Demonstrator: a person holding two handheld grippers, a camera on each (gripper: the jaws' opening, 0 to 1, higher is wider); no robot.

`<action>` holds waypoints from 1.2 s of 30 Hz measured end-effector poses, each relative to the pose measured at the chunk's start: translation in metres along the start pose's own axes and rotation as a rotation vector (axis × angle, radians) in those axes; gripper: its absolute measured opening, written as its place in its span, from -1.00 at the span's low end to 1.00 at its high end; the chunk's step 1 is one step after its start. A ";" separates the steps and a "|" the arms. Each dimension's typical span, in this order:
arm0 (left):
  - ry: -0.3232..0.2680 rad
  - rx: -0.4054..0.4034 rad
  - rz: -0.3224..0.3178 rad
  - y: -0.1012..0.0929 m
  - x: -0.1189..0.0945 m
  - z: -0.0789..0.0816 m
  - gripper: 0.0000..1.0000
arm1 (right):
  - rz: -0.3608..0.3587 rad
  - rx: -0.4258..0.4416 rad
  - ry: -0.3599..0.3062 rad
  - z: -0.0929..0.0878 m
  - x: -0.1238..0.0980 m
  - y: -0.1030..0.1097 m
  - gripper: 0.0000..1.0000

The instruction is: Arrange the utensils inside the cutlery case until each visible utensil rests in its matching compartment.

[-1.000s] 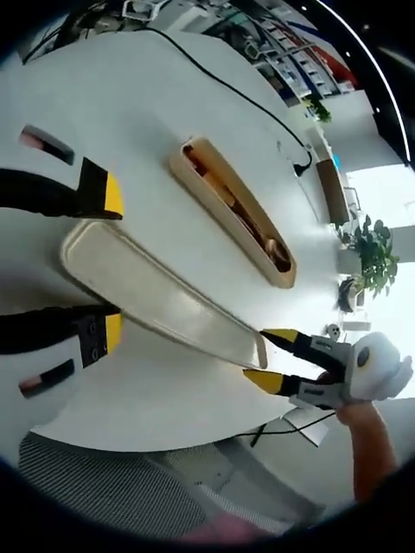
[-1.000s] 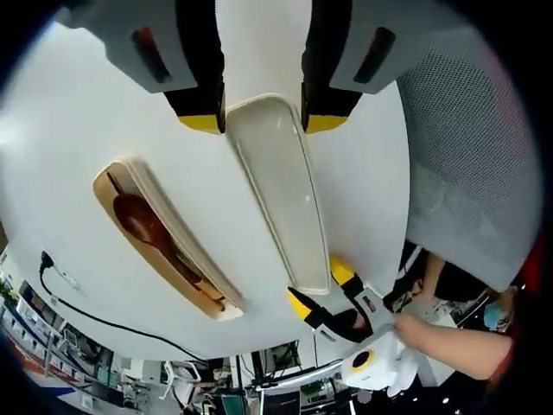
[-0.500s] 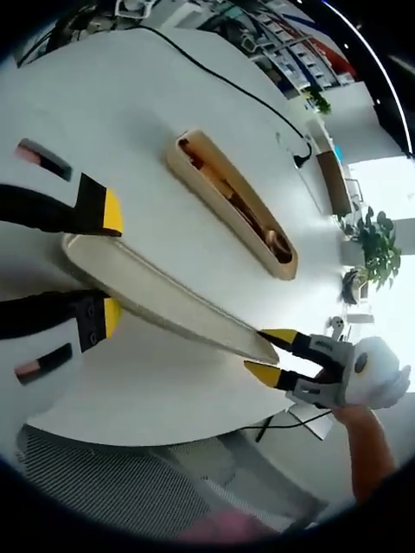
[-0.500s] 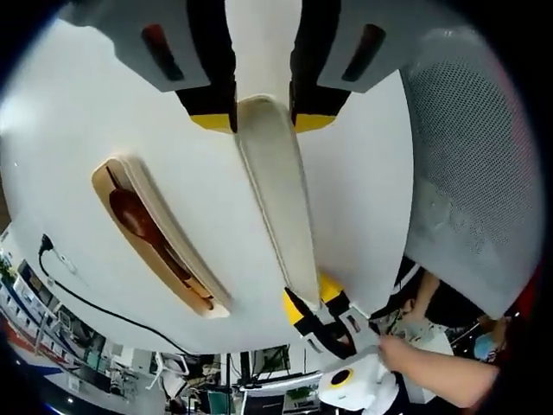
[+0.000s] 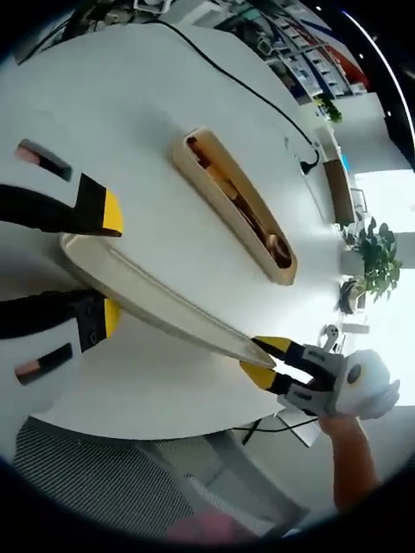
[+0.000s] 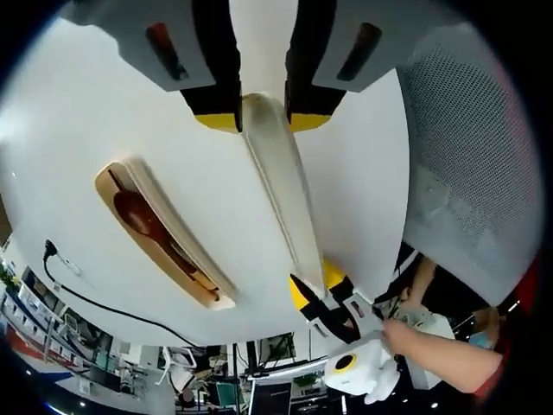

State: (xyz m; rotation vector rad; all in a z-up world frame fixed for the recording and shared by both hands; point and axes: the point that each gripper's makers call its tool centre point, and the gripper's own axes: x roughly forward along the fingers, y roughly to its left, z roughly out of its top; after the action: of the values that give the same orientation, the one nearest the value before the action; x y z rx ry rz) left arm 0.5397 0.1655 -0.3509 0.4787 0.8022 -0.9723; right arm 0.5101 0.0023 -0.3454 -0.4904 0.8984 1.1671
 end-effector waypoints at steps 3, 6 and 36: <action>0.026 -0.003 0.002 0.001 0.000 -0.006 -0.56 | -0.007 -0.014 -0.006 0.001 -0.001 0.000 -0.78; 0.030 -0.017 0.014 0.003 -0.001 -0.010 -0.58 | -0.011 -0.002 -0.005 0.000 -0.001 -0.001 -0.83; 0.038 -0.088 0.047 0.004 -0.005 -0.012 -0.49 | -0.007 0.122 -0.043 0.000 -0.002 0.002 -0.83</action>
State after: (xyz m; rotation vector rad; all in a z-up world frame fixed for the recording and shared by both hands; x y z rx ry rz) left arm 0.5367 0.1780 -0.3547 0.4393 0.8602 -0.8831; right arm 0.5085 0.0018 -0.3437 -0.3683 0.9240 1.1058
